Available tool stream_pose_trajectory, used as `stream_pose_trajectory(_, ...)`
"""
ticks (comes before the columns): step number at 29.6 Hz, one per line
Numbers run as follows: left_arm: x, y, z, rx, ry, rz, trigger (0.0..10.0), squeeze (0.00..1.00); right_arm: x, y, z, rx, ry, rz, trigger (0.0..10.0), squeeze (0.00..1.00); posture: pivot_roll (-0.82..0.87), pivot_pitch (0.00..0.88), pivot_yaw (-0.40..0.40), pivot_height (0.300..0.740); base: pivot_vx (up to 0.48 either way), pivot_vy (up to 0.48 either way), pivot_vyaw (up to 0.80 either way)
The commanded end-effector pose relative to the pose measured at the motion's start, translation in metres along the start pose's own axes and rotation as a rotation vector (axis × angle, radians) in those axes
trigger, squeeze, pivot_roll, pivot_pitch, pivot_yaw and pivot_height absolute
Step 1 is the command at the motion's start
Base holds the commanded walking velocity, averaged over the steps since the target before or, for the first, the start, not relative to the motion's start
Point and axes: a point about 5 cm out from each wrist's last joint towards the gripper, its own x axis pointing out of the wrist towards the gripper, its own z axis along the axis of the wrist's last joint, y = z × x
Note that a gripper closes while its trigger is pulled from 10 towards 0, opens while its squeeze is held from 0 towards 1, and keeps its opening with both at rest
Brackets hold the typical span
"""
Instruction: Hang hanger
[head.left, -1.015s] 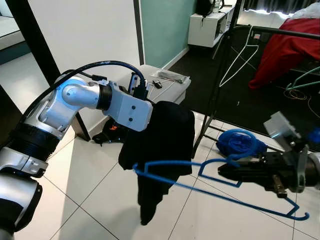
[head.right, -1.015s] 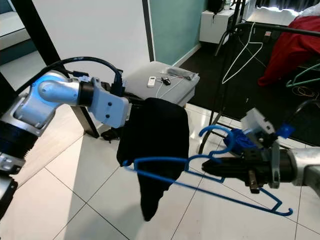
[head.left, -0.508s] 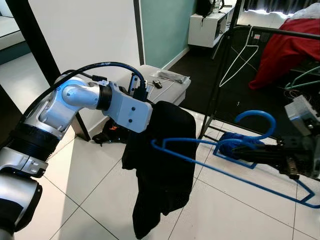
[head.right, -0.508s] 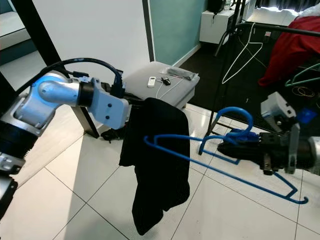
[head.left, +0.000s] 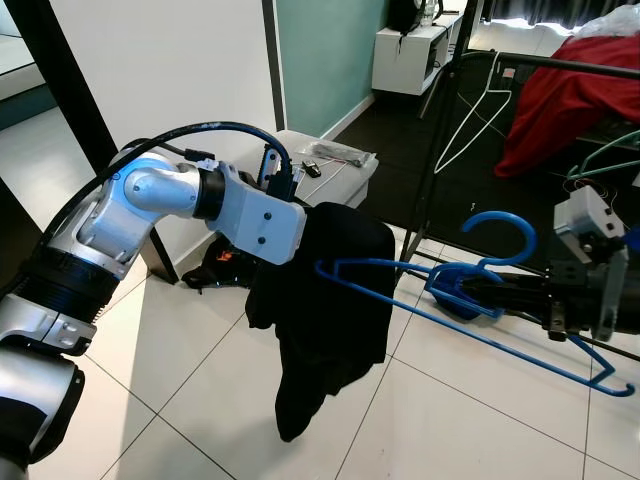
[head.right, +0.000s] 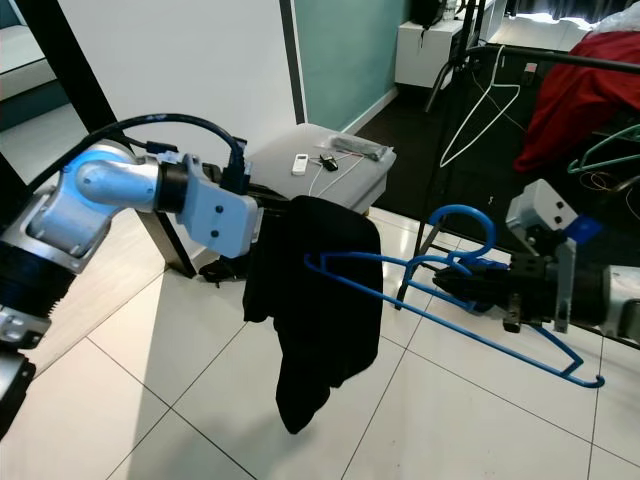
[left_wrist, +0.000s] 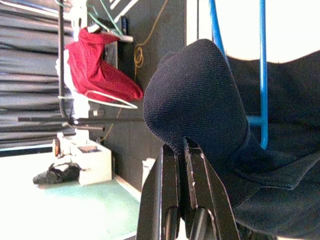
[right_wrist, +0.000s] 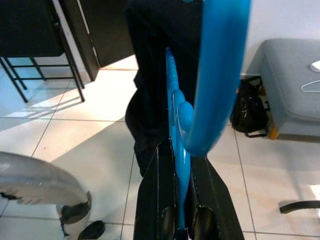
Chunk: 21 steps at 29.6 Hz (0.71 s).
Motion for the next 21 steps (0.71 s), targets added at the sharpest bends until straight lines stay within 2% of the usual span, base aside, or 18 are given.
stream_pose_trajectory(1, -0.003, 0.007, 0.005, 0.001, -0.028, 0.04, 10.0, 0.0, 0.004, -0.001, 0.001, -0.015, 0.0, -0.002, 10.0, 0.0, -0.12, 0.041, 0.06, 0.74, 0.0, 0.0, 0.0)
stream_pose_trajectory(10, 0.001, 0.008, 0.009, 0.0, -0.052, 0.048, 10.0, 0.0, 0.011, 0.0, 0.001, -0.019, -0.015, 0.013, 10.0, 0.0, -0.12, 0.038, 0.06, 0.74, 0.0, 0.0, 0.0)
stream_pose_trajectory(21, 0.015, 0.008, 0.018, 0.004, -0.101, 0.051, 10.0, 0.0, 0.033, 0.01, -0.004, -0.005, -0.032, 0.089, 10.0, 0.0, -0.13, 0.029, 0.062, 0.74, 0.0, 0.0, 0.0)
